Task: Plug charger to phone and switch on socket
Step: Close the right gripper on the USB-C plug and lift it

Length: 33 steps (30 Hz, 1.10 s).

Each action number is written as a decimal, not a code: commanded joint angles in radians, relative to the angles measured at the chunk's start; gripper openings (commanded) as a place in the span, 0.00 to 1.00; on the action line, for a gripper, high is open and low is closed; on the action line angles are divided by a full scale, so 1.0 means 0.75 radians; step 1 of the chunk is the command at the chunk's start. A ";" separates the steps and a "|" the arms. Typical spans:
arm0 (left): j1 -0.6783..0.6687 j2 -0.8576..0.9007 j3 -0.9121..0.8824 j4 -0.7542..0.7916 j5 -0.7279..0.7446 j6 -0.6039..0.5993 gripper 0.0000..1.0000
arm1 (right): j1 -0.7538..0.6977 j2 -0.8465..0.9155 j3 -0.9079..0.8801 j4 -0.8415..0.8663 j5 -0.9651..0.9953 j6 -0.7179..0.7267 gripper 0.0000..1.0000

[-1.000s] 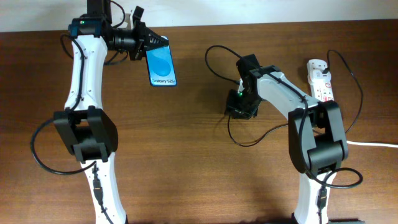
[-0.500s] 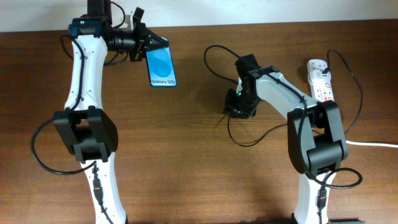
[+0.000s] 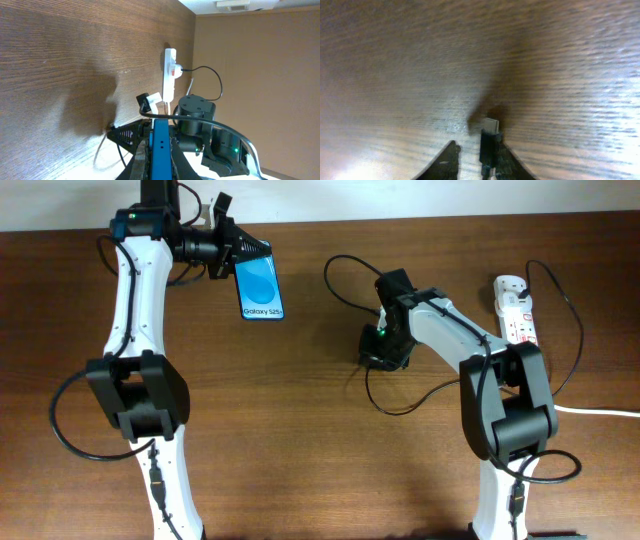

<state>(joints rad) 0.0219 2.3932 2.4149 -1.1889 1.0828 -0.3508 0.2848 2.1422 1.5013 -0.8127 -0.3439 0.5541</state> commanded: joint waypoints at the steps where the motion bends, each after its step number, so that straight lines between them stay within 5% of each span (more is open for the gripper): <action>1: 0.006 -0.069 0.017 -0.003 0.025 0.006 0.00 | 0.009 0.015 -0.035 0.009 0.031 0.006 0.04; 5: 0.006 -0.069 0.017 -0.003 0.025 0.007 0.00 | -0.095 -0.065 0.016 -0.010 -0.296 -0.313 0.04; 9: 0.006 -0.069 0.017 -0.002 0.033 0.015 0.00 | -0.218 -0.377 0.023 -0.106 -0.700 -0.850 0.04; 15: 0.003 -0.069 0.017 0.003 0.385 0.022 0.00 | -0.222 -0.773 0.023 -0.454 -0.846 -1.352 0.04; 23: -0.025 -0.069 0.017 0.061 0.542 0.022 0.00 | -0.222 -0.777 0.017 -0.478 -0.904 -1.335 0.04; 30: -0.025 -0.069 0.017 0.073 0.541 0.021 0.00 | -0.090 -0.399 -0.034 -0.205 -0.054 -0.537 0.04; 33: -0.025 -0.069 0.017 0.073 0.526 0.021 0.00 | -0.030 -0.247 -0.034 -0.129 -0.003 -0.380 0.04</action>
<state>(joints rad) 0.0013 2.3932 2.4149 -1.1328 1.4437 -0.3393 0.2321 1.8996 1.4826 -0.9360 -0.4728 0.0971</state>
